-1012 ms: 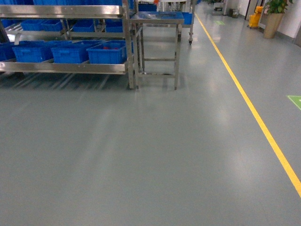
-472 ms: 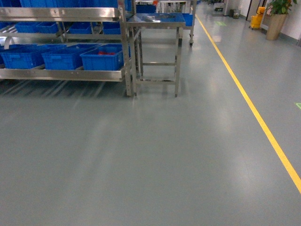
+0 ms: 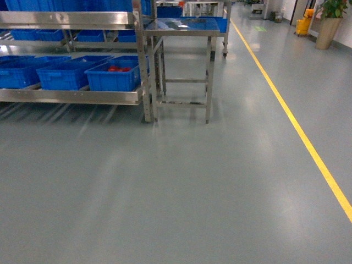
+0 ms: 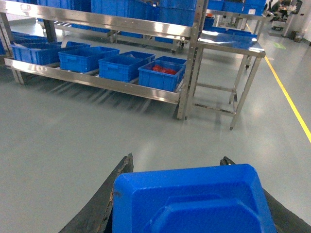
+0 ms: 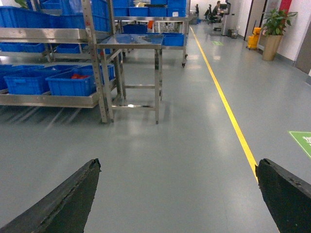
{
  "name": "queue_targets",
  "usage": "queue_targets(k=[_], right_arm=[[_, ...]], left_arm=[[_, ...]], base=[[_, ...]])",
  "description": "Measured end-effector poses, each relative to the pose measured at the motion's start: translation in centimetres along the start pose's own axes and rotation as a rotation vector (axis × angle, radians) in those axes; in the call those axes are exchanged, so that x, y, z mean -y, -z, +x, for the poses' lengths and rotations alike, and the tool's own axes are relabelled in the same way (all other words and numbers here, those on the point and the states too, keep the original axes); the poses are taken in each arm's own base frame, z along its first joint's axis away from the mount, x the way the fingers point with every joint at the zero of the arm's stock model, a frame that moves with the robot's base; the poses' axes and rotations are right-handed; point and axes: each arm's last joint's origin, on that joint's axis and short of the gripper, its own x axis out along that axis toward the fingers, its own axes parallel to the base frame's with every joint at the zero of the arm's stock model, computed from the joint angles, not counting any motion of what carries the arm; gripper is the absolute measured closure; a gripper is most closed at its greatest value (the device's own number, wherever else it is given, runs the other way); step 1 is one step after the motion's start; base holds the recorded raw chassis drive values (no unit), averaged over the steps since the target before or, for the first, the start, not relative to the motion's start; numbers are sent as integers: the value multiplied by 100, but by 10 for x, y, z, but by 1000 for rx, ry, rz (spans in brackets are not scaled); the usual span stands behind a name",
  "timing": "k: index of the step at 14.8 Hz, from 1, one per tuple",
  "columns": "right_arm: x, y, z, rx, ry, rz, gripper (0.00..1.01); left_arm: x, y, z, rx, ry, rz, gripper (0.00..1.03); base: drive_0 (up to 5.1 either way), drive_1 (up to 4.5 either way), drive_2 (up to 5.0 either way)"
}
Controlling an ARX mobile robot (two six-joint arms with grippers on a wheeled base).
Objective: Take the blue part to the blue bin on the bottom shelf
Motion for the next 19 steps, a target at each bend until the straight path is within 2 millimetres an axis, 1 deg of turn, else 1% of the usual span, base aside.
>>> queue_targets(k=[19], right_arm=[[0,0,0,3,0,0,3]], left_arm=[[0,0,0,1,-1,0,59]], base=[[3,430,-424]])
